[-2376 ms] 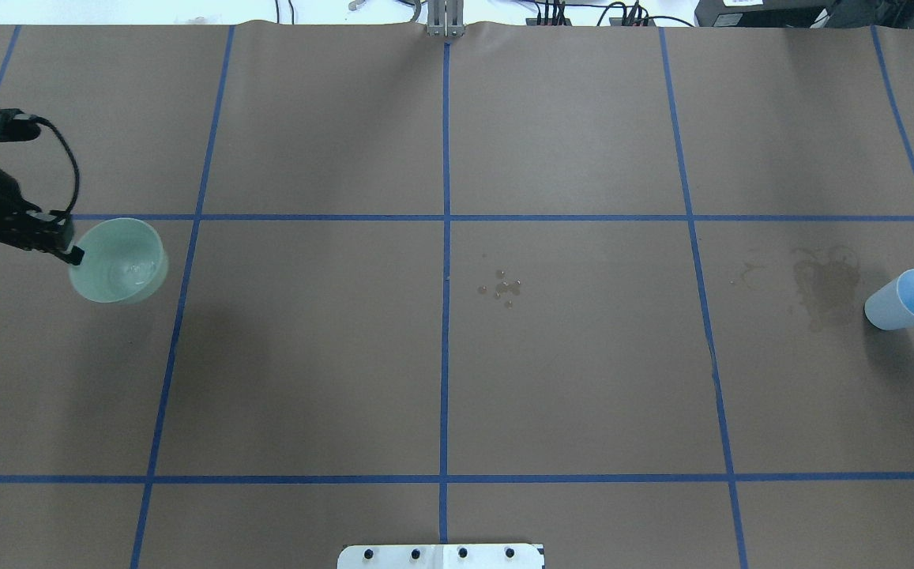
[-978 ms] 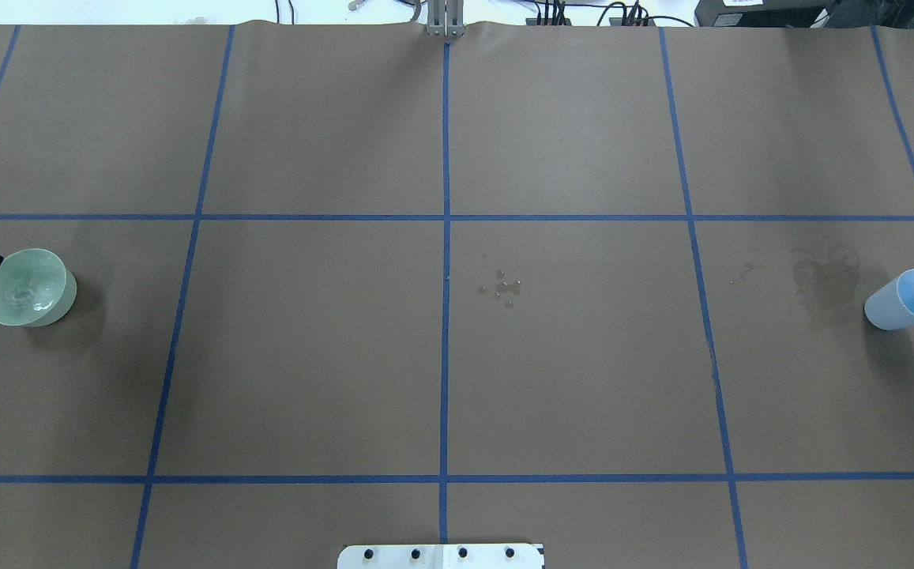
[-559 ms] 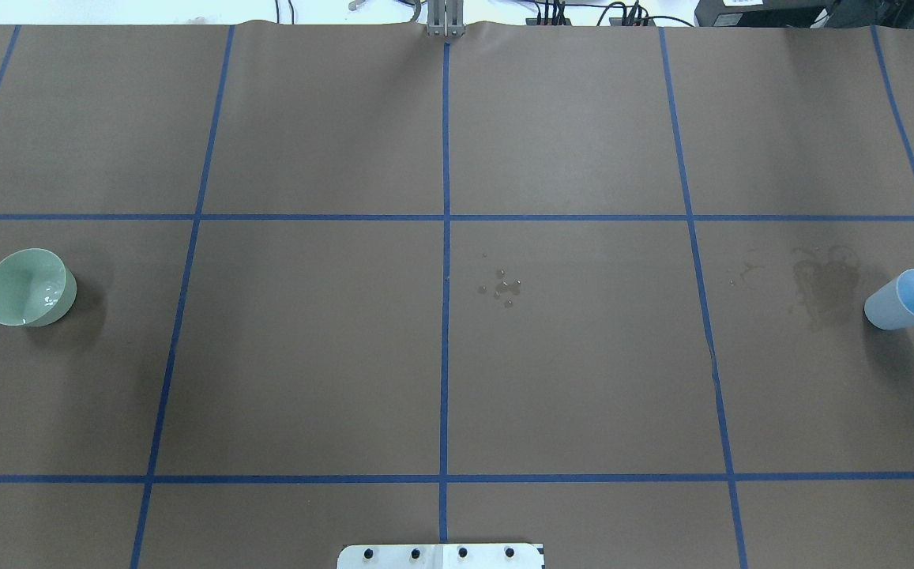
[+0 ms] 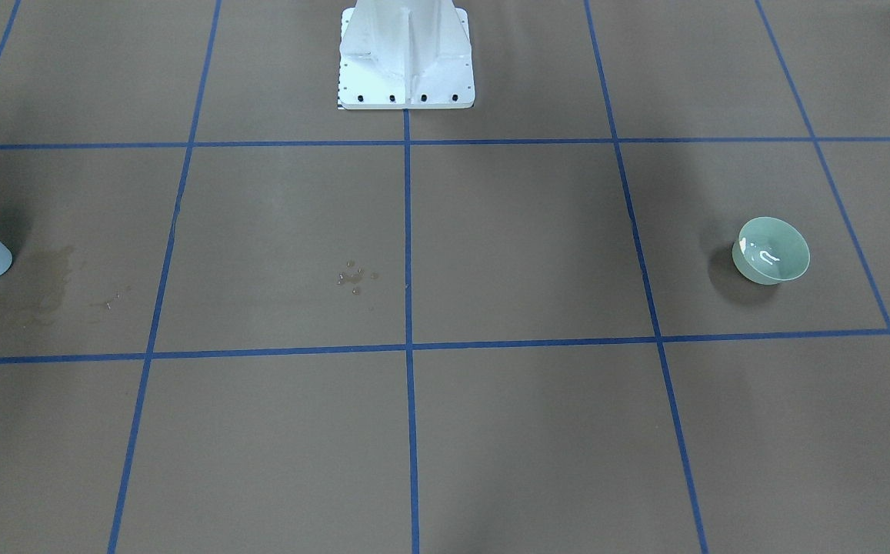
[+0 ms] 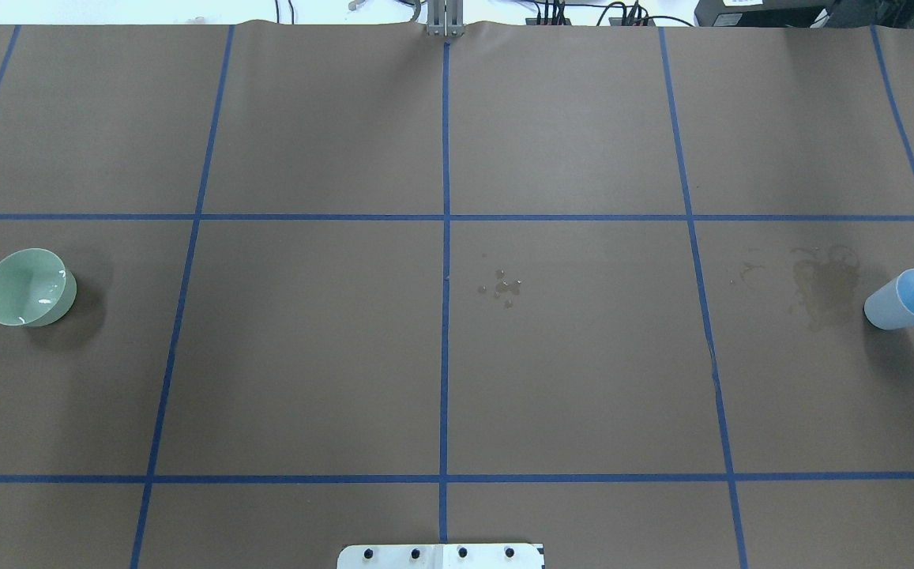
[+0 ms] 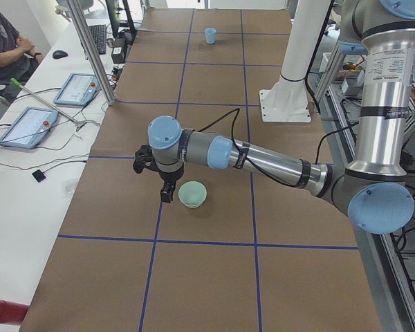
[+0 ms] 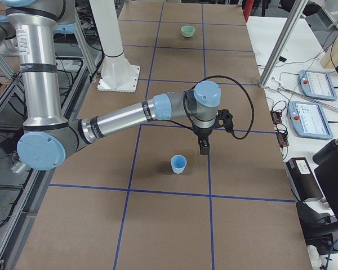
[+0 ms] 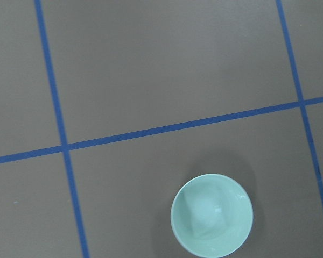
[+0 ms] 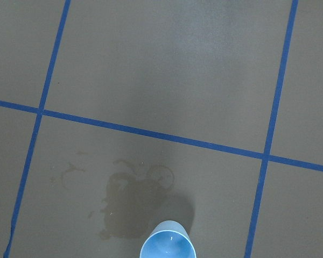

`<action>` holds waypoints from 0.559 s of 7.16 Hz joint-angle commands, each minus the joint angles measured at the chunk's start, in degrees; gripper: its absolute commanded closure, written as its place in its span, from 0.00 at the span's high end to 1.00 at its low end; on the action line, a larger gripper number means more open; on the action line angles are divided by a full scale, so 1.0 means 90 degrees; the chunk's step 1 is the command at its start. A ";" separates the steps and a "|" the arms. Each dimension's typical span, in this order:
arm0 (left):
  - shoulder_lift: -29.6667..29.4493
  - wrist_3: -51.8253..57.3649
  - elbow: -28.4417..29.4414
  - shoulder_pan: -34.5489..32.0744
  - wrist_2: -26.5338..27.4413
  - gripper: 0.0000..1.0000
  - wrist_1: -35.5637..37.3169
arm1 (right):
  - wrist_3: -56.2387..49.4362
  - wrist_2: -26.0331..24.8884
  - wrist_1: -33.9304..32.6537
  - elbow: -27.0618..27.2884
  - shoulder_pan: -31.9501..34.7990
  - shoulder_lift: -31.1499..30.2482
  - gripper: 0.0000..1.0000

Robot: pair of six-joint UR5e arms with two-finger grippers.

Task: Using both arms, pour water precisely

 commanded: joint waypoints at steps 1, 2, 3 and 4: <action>0.0046 0.0252 0.0204 -0.0324 -0.0002 1.00 0.0602 | 0.0032 -0.0114 0.0021 -0.0148 0.0000 -0.0119 0.99; 0.0075 0.0252 0.0195 -0.0354 0.0007 1.00 0.0575 | -0.0006 -0.0105 0.0021 -0.0217 0.0000 -0.0139 0.99; 0.0191 0.0252 0.0127 -0.0451 0.0066 1.00 0.0555 | -0.0026 -0.0105 0.0021 -0.0227 0.0029 -0.0158 0.99; 0.0251 0.0252 0.0107 -0.0442 0.0327 1.00 0.0555 | -0.0026 -0.0105 0.0021 -0.0227 0.0078 -0.0168 0.99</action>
